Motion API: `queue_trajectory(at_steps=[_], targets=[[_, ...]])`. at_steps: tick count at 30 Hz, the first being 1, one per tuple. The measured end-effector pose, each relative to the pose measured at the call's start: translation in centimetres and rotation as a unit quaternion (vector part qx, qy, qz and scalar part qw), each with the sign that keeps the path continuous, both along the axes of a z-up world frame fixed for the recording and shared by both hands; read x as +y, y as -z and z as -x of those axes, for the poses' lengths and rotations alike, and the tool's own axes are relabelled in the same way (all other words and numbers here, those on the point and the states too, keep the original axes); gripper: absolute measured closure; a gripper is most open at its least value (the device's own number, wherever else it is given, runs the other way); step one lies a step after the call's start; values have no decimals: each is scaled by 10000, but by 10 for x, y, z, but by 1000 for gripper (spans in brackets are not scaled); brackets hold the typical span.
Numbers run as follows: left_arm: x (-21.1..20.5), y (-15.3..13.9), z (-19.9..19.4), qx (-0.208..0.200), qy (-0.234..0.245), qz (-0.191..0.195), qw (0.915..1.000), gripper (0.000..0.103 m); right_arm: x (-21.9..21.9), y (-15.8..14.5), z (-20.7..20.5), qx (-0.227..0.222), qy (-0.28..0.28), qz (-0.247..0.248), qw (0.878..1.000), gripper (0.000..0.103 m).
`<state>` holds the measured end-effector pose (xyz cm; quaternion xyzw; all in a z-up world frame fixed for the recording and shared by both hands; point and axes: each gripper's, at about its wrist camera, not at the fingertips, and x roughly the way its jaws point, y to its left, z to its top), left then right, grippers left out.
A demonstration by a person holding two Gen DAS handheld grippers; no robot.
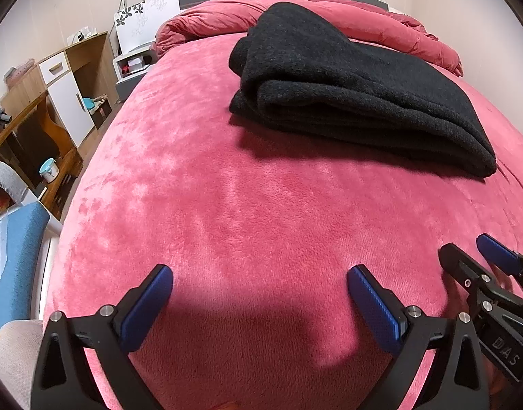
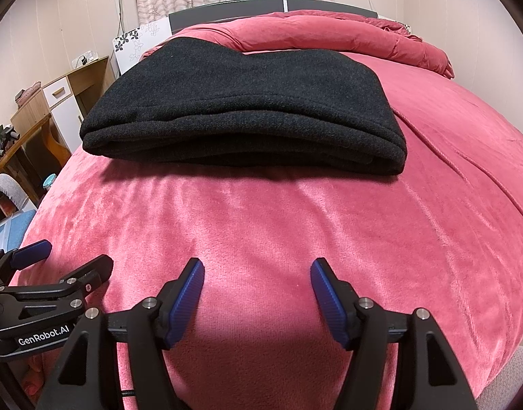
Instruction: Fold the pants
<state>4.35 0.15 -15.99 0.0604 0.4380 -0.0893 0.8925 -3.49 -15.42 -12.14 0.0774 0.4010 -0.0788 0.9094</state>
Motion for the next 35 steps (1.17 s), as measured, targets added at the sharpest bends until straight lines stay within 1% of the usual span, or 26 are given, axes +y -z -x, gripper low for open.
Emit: queue_trajectory(at_steps=[5,35], targets=[[-1,0,0,-24,-18,-61,10000,0,1,0,-1,0,-17,20,10000,34],[-2,1,0,-3,-83,11,10000,0,2,2,-3,-4,-1,-3,10000,32]])
